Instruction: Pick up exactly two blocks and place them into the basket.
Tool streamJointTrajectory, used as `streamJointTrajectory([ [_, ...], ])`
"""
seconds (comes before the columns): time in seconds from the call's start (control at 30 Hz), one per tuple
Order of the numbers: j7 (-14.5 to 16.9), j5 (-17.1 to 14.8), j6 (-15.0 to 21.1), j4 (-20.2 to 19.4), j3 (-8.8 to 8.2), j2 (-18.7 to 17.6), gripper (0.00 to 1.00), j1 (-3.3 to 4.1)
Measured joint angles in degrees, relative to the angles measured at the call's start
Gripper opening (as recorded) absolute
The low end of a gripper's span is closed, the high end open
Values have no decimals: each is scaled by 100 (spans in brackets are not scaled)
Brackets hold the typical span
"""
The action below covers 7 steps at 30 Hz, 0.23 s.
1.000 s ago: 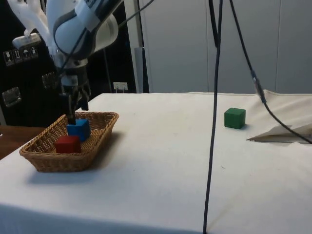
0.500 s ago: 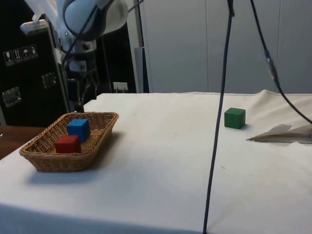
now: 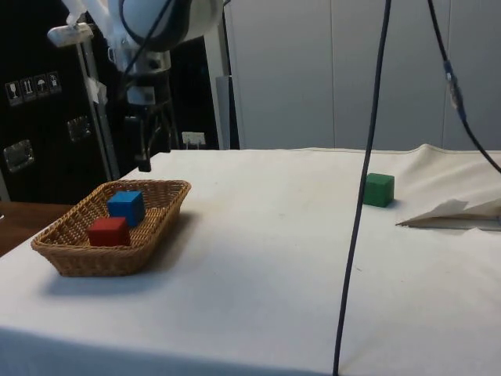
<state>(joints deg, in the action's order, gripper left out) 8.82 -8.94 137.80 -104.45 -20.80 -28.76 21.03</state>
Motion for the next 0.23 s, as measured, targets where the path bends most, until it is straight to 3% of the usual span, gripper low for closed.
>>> streamJointTrajectory([
  [0.23,-11,23,86,-252,11,201,100,11],
])
